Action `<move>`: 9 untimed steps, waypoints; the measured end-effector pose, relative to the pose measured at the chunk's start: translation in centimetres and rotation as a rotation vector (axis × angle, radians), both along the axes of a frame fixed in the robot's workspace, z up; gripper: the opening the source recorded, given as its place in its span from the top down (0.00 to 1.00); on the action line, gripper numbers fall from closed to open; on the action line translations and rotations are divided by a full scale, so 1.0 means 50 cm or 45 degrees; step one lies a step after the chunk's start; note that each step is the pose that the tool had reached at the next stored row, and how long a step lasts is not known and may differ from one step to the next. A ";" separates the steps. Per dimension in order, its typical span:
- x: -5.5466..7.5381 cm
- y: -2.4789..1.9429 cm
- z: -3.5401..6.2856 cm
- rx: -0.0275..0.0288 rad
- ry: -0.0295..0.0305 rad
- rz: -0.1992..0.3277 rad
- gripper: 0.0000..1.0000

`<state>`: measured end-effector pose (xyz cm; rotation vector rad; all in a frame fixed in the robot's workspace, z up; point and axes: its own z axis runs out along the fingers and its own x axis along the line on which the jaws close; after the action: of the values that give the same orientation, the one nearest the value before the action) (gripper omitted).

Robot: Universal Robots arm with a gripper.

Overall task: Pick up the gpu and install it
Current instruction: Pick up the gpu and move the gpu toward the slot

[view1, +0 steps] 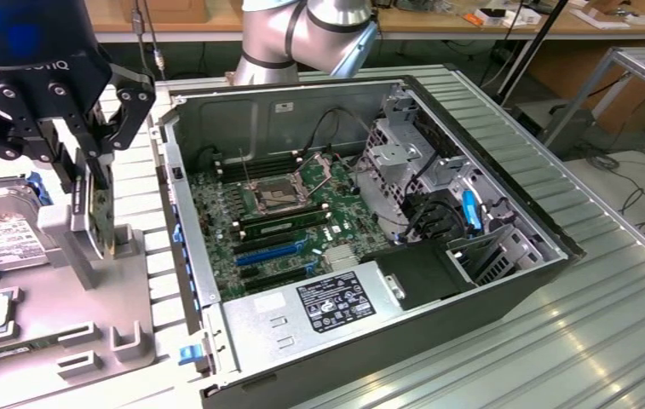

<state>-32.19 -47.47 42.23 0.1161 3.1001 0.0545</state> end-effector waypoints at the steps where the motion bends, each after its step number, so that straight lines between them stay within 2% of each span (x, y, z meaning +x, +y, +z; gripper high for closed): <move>1: 0.001 0.0000 0.000 0.0000 -0.0001 0.000 0.73; 9: 0.007 0.0000 0.000 0.0000 0.0000 0.000 0.73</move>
<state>-31.84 -47.47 42.23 0.1161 3.1000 0.0545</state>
